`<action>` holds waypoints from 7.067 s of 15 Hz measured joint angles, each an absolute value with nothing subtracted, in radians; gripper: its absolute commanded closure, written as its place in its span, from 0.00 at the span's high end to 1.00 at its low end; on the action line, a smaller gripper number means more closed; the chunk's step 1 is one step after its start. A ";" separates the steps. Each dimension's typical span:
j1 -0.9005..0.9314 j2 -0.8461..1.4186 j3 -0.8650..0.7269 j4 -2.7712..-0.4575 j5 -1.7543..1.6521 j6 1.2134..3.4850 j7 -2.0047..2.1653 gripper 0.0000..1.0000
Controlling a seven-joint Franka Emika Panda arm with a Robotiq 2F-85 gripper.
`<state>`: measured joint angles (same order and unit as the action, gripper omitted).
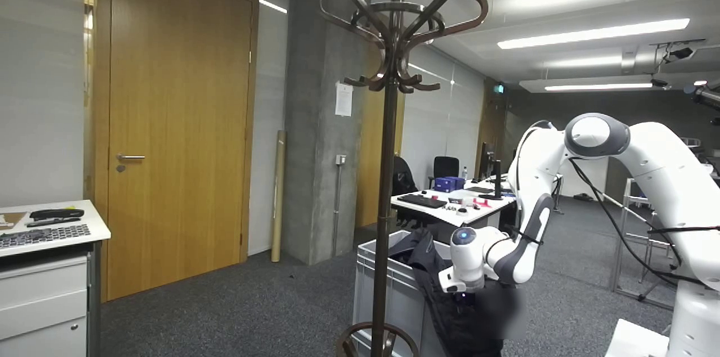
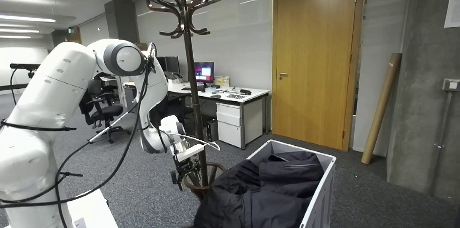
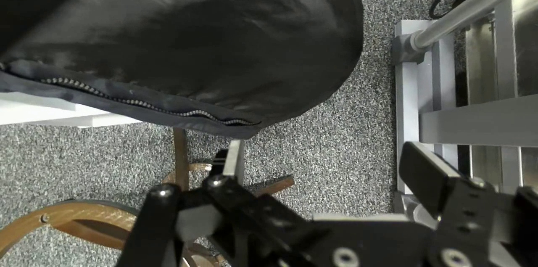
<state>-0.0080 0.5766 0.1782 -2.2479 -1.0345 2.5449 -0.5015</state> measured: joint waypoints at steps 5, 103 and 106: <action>-0.008 0.607 0.148 -2.207 -1.057 2.552 -0.666 1.00; 0.027 0.781 0.072 -2.092 -1.429 2.449 -0.864 0.00; 0.027 0.775 0.072 -2.086 -1.397 2.449 -0.847 0.00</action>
